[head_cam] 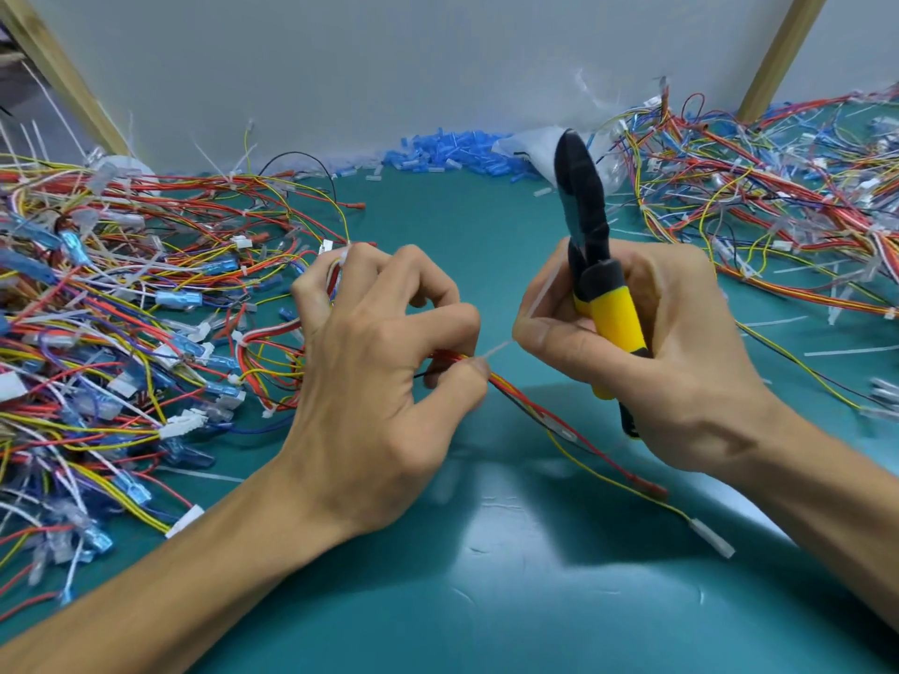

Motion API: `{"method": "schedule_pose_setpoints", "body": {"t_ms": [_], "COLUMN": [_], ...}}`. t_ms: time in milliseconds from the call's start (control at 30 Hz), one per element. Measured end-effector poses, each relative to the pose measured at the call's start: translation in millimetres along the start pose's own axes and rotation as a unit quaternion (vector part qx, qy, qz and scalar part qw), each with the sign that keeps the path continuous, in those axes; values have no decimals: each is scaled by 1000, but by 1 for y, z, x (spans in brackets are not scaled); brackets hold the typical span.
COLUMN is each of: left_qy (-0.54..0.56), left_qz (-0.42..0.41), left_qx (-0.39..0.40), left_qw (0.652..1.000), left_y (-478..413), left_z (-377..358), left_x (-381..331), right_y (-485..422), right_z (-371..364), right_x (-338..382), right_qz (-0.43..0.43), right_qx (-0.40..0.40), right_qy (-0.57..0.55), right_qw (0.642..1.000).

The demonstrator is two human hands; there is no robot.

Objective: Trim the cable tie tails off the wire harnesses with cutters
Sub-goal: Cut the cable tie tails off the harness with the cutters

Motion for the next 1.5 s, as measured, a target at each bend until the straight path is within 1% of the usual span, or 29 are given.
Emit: {"method": "schedule_pose_setpoints", "body": {"t_ms": [267,367,500,667,767,833,933,1000,1100,1200,1267,1367,1500], "left_qy": [-21,-46,-70,-68,-88,-100,-112,-110,-111,-94,-69,-48,-49], "left_qz": [-7,3,14,-2,-25,-43,-67,-79,-78,-50,-32,-14,-15], "left_qx": [-19,-25,-17,-17,-25,-10,40,50,32,14,-16,-61,-60], "left_qw": [1000,999,997,998,995,994,991,990,990,994,997,997,997], "left_y": [3,2,0,-2,-1,-1,-1,0,1,0,-1,-1,-1], "left_z": [-1,-1,-1,-3,-6,-9,-15,-17,-13,-10,-6,0,-1], "left_x": [0,-2,0,-2,0,1,6,9,14,20,23,28,28], "right_y": [-5,-5,-3,-5,-7,-8,-11,-12,-14,-16,-17,-16,-14], "right_z": [1,1,3,4,6,8,12,13,16,18,17,15,10], "right_x": [-3,-3,-3,-4,-7,-11,-16,-18,-21,-25,-27,-26,-23], "right_qz": [-37,-34,-25,-25,-41,-59,-84,-88,-100,-137,-150,-160,-162], "right_qx": [-14,-18,-49,-83,-95,-105,-112,-106,-89,-35,-2,50,133], "right_qy": [-44,-45,-39,-68,-89,-111,-123,-101,-46,48,87,88,79], "right_qw": [998,998,998,994,991,986,983,985,990,989,985,982,974]}}
Point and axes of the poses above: each hand's wrist, its own y-axis away from the middle knuckle, its own z-axis out of the back of the hand, x = y × z, the point moved 4 cm from there along -y, towards the middle knuckle, and after that the axes turned 10 degrees about -z, right-handed, at the moved point
